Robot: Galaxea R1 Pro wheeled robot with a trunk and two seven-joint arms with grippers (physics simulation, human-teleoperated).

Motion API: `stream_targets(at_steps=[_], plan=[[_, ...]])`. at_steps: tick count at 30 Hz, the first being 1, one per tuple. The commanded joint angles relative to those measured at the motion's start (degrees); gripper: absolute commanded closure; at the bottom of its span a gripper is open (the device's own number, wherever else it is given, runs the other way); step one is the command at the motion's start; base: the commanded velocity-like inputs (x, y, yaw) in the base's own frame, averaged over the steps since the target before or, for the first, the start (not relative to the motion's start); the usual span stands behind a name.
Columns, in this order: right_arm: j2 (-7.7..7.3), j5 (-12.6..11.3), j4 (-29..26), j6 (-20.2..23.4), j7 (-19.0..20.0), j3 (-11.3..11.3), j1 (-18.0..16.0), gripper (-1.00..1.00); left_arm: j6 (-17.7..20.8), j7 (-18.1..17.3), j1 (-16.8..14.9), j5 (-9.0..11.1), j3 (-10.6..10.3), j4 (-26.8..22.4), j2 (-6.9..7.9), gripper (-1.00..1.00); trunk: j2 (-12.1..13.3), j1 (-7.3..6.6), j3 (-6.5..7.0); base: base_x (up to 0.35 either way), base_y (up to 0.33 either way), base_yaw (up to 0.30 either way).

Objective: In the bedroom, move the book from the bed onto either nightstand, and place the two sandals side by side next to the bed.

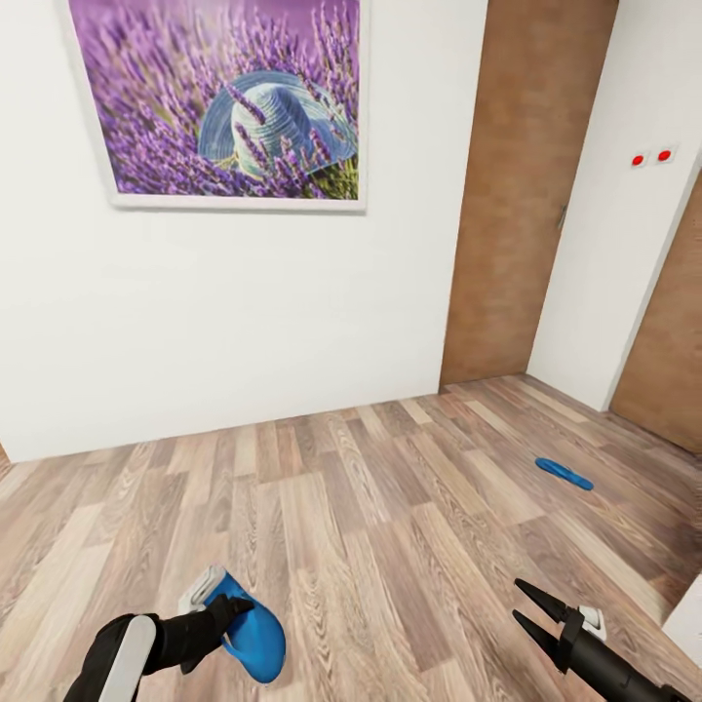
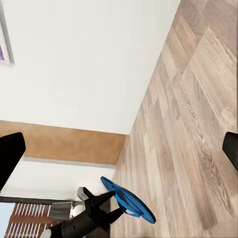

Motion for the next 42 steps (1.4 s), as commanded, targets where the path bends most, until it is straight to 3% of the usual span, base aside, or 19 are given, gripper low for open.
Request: stream_targets(at_steps=[1, 23, 42], plan=[[-0.01, -0.2, 0.0, 0.4, 0.1, 0.0, 0.0, -1.0, 0.3, 0.0, 0.0, 0.2, 0.2, -0.1, -0.06, 1.0, 0.0, 0.02, -0.06, 0.344, 0.059, -0.263], [0.02, -0.2, 0.0, 0.4, 0.1, 0.0, 0.0, -1.0, 0.3, 0.0, 0.0, 0.3, 0.2, 0.0, -0.06, 1.0, 0.0, 0.02, -0.06, 0.344, 0.115, -0.263], [0.03, -0.2, 0.0, 0.4, 0.1, -0.1, 0.0, -1.0, 0.3, -0.1, 0.0, 0.3, 0.2, 0.1, -0.06, 1.0, 0.0, 0.02, -0.06, 0.314, 0.201, -0.263]])
